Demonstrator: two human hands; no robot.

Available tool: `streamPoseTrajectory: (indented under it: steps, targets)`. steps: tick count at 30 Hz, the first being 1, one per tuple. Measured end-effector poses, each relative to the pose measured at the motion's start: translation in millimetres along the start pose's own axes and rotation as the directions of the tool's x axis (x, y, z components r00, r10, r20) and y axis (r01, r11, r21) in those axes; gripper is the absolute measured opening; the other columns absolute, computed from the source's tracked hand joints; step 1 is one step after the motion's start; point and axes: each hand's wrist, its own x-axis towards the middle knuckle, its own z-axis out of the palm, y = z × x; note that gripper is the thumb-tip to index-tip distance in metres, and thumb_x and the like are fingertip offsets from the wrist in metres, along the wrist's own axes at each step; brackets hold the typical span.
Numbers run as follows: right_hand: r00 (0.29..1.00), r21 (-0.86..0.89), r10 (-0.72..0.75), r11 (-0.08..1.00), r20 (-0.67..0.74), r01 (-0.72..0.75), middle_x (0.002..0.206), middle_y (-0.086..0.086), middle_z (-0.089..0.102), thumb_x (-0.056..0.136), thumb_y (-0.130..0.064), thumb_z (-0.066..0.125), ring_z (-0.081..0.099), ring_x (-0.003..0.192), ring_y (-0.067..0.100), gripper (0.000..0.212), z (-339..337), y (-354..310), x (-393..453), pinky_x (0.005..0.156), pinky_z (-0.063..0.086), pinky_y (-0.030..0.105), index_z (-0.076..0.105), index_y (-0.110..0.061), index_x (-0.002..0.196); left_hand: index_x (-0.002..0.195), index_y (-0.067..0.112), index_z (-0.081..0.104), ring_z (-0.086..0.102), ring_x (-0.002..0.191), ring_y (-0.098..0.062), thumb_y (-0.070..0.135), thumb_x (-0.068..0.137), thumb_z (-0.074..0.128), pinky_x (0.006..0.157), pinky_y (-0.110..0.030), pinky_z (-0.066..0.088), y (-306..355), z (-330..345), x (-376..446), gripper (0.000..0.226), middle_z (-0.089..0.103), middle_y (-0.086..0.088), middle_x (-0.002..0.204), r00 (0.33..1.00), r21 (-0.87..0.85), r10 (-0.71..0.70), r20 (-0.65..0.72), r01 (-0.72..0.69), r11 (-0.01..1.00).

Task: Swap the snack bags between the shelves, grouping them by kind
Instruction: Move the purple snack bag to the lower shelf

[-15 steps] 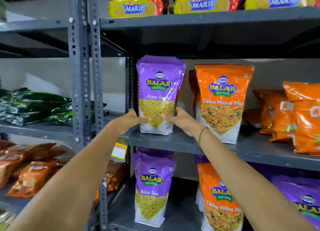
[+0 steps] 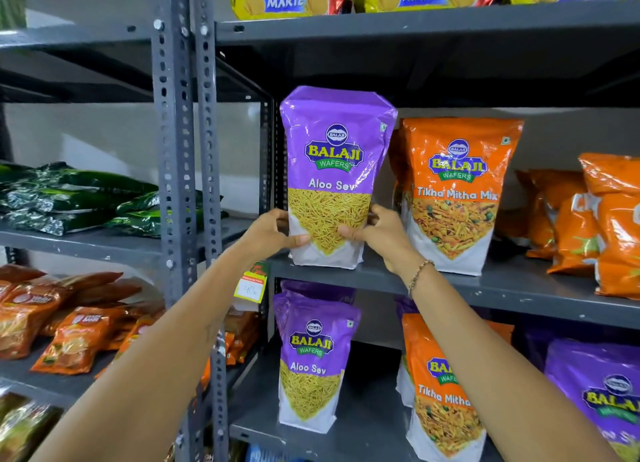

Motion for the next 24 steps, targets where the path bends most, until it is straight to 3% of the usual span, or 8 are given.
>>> streamPoseTrajectory:
  steps: [4,9,13,16,19,22,24]
  targets:
    - [0.999,-0.002,-0.036,0.999,-0.02,0.036,0.105,0.004,0.071,0.067,-0.011,0.084,0.066,0.1,0.019,0.044,-14.7,-19.9,-50.8,0.092,0.053,0.037,0.064,-0.016,0.106,0.109,0.017,0.052,0.058,0.09,-0.008,0.026,0.067,0.081,0.075,-0.019,0.046,16.9,5.0,-49.7,0.052,0.062,0.009,0.099,0.996,-0.039,0.07,-0.047,-0.072,0.997]
    - [0.994,-0.038,-0.097,0.995,-0.049,0.095,0.095,-0.008,0.073,0.066,-0.011,0.084,0.069,0.089,0.007,0.036,-41.8,-33.3,-122.3,0.083,0.057,0.024,0.067,-0.025,0.094,0.099,0.027,0.052,0.06,0.089,-0.001,0.022,0.062,0.085,0.074,-0.014,0.047,30.0,31.8,-109.5,0.05,0.063,0.011,0.097,0.984,-0.111,0.177,-0.036,-0.18,0.977]
    - [0.993,-0.048,-0.061,0.997,-0.102,0.057,0.087,-0.009,0.072,0.066,0.0,0.081,0.068,0.077,-0.001,0.036,-64.9,-21.6,-179.3,0.075,0.056,0.016,0.066,-0.025,0.088,0.093,0.03,0.047,0.064,0.083,0.007,0.015,0.061,0.084,0.076,-0.017,0.051,23.1,69.3,-143.0,0.051,0.065,0.011,0.097,0.982,-0.205,0.165,0.09,-0.144,0.968]
    - [0.987,-0.076,0.001,0.997,-0.158,-0.014,0.087,-0.007,0.072,0.065,0.002,0.081,0.067,0.078,0.001,0.039,-83.7,2.1,-221.9,0.08,0.056,0.02,0.066,-0.025,0.089,0.094,0.024,0.045,0.066,0.089,-0.003,0.016,0.059,0.085,0.076,-0.017,0.054,9.8,105.2,-165.7,0.053,0.066,0.005,0.098,0.969,-0.247,0.147,0.197,-0.096,0.964]
    - [0.969,-0.069,0.099,0.991,-0.227,-0.117,0.094,-0.002,0.071,0.064,0.004,0.081,0.066,0.087,0.011,0.044,-101.9,35.1,-264.4,0.087,0.056,0.028,0.065,-0.025,0.093,0.1,0.022,0.045,0.065,0.087,0.006,0.008,0.061,0.085,0.074,-0.016,0.054,-9.6,145.9,-185.1,0.058,0.065,0.003,0.101,0.945,-0.259,0.104,0.31,-0.022,0.966]
    - [0.947,-0.086,0.186,0.973,-0.262,-0.215,0.092,-0.006,0.07,0.065,0.006,0.08,0.067,0.078,-0.003,0.045,-117.7,66.9,-301.6,0.077,0.055,0.018,0.062,-0.023,0.095,0.12,0.015,0.048,0.063,0.109,-0.013,0.021,0.057,0.088,0.091,-0.027,0.052,-29.2,190.2,-202.9,0.075,0.065,-0.002,0.117,0.905,-0.207,0.047,0.422,0.046,0.977]
    - [0.934,-0.087,0.236,0.96,-0.268,-0.268,0.09,-0.006,0.069,0.065,0.009,0.079,0.066,0.074,-0.008,0.047,-129.3,87.6,-321.0,0.072,0.055,0.015,0.061,-0.022,0.096,0.123,0.014,0.051,0.061,0.111,-0.015,0.02,0.057,0.088,0.095,-0.026,0.05,-39.0,214.8,-214.9,0.075,0.066,-0.001,0.118,0.88,-0.166,-0.002,0.476,0.092,0.982]
